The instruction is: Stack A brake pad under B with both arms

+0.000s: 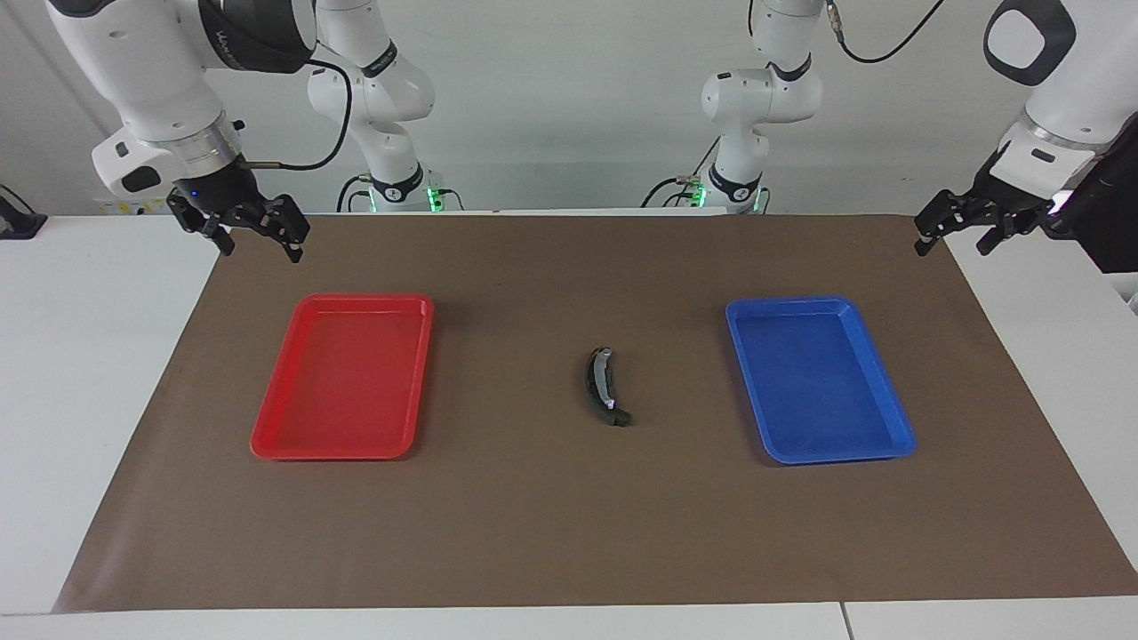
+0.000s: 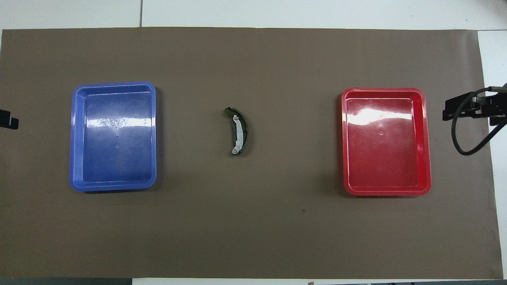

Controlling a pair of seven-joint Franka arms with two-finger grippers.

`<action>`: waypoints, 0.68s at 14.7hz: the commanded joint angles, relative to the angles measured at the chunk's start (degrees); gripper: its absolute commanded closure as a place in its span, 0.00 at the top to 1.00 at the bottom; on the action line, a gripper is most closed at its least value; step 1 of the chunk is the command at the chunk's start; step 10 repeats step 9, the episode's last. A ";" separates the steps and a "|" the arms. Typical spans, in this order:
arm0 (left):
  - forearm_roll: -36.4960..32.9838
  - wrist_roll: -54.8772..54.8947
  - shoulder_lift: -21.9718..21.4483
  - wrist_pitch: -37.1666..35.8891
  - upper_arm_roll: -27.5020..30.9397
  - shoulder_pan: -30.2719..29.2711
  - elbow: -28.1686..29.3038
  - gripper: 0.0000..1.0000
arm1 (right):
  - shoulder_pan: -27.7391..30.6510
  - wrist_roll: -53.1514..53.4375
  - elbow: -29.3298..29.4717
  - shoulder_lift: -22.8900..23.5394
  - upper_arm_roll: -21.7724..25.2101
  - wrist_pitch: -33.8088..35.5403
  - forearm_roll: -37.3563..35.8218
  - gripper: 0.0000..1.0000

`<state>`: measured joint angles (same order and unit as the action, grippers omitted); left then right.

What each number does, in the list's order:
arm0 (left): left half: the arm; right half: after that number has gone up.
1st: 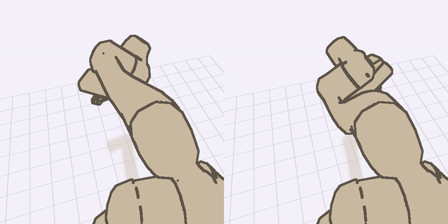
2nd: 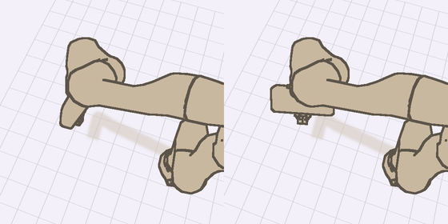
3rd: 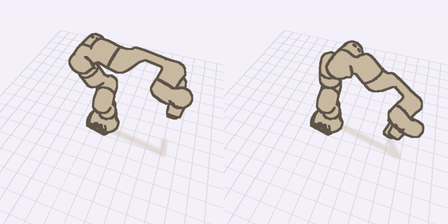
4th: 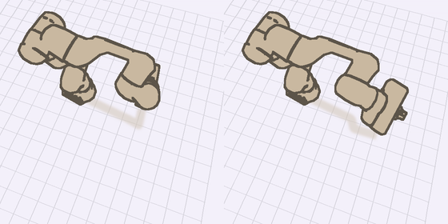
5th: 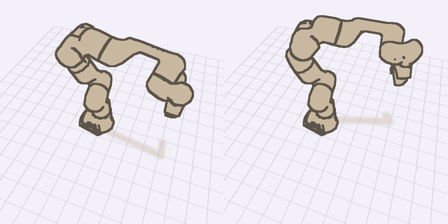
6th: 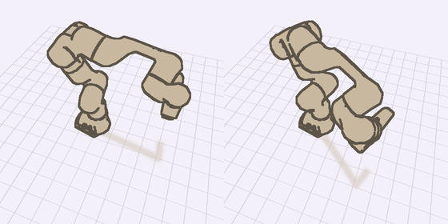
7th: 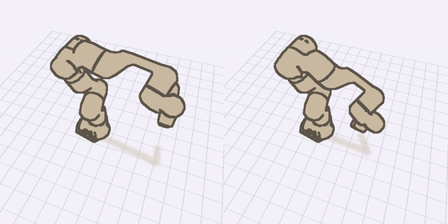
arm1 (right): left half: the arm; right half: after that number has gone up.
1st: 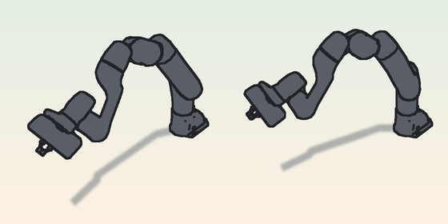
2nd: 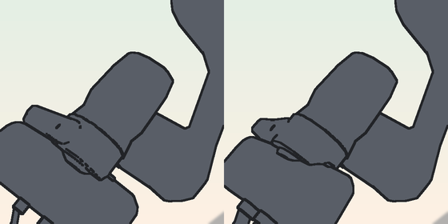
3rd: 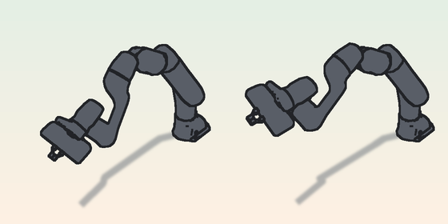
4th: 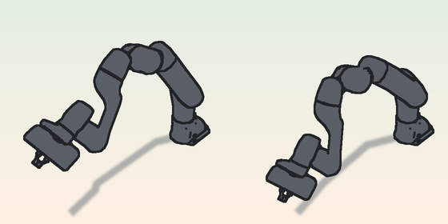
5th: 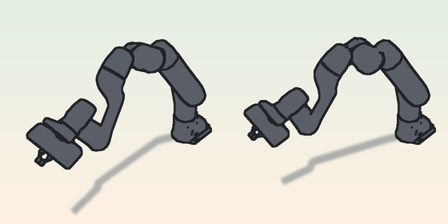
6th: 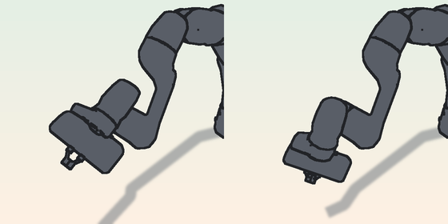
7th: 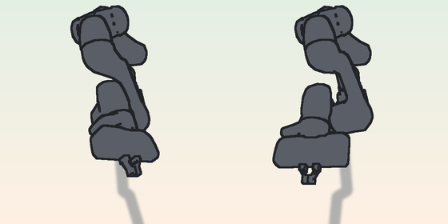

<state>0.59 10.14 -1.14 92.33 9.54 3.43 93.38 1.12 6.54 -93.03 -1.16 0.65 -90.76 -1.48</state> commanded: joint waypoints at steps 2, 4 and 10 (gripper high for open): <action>-1.12 0.50 -0.53 -0.66 -0.23 -0.18 0.05 0.99 | 0.72 0.57 0.65 -0.60 -0.65 2.24 0.51 1.00; -1.12 0.50 -0.53 -0.66 -0.23 -0.10 0.05 0.99 | 0.64 1.54 1.19 -0.42 -0.73 3.30 0.42 1.00; -1.12 0.50 -0.53 -0.66 -0.23 -0.09 0.05 0.99 | -0.33 2.78 1.89 -0.33 -2.58 3.57 0.51 1.00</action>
